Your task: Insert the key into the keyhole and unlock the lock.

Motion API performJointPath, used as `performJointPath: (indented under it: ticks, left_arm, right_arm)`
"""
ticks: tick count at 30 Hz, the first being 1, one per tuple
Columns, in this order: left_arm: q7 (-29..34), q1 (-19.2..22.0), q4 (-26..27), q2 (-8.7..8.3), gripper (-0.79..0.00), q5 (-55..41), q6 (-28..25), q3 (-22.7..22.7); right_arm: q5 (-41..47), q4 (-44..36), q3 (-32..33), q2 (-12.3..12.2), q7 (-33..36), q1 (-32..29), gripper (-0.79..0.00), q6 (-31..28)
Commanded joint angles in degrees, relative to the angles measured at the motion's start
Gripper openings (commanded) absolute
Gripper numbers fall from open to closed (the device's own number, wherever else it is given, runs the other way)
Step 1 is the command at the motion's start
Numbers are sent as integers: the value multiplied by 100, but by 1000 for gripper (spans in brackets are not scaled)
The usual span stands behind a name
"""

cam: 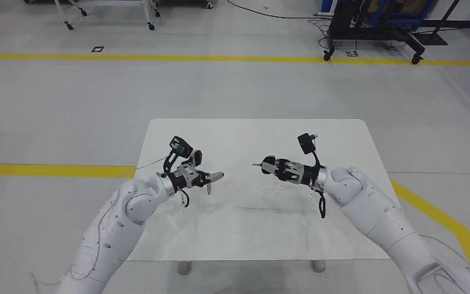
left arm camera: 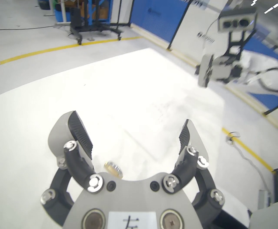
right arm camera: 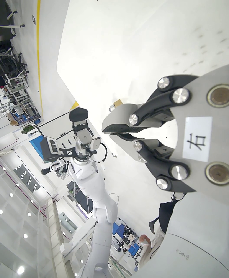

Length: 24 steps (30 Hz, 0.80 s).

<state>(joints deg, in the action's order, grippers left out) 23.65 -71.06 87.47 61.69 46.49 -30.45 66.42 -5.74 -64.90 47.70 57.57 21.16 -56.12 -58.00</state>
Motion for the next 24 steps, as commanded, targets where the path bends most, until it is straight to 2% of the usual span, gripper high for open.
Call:
performJointPath:
  ticks: [1, 5, 8, 14, 20, 24]
  left_arm:
    - [736, -468, 850, -93, 0, 201, 375, 266]
    - [1933, -944, 1876, -189, 0, 640, 1083, 482]
    - [2255, -1014, 2082, -174, 0, 853, 1606, 355]
    - [2381, -542, 1483, -55, 0, 1053, 2143, -179]
    - [2325, -36, 853, 102, -46, 1478, 2542, -790]
    - [2295, 191, 578, 192, -172, 1524, 2676, -1039]
  right_arm:
    - [0, 0, 0, 0, 0, 0, -785, 0]
    - [0, 0, 0, 0, 0, 0, -785, 0]
    - [0, 0, 0, 0, 0, 0, -785, 0]
    - [0, 0, 0, 0, 0, 0, -785, 0]
    - [0, 0, 0, 0, 0, 0, -785, 0]
    - [0, 0, 0, 0, 0, 0, -785, 0]
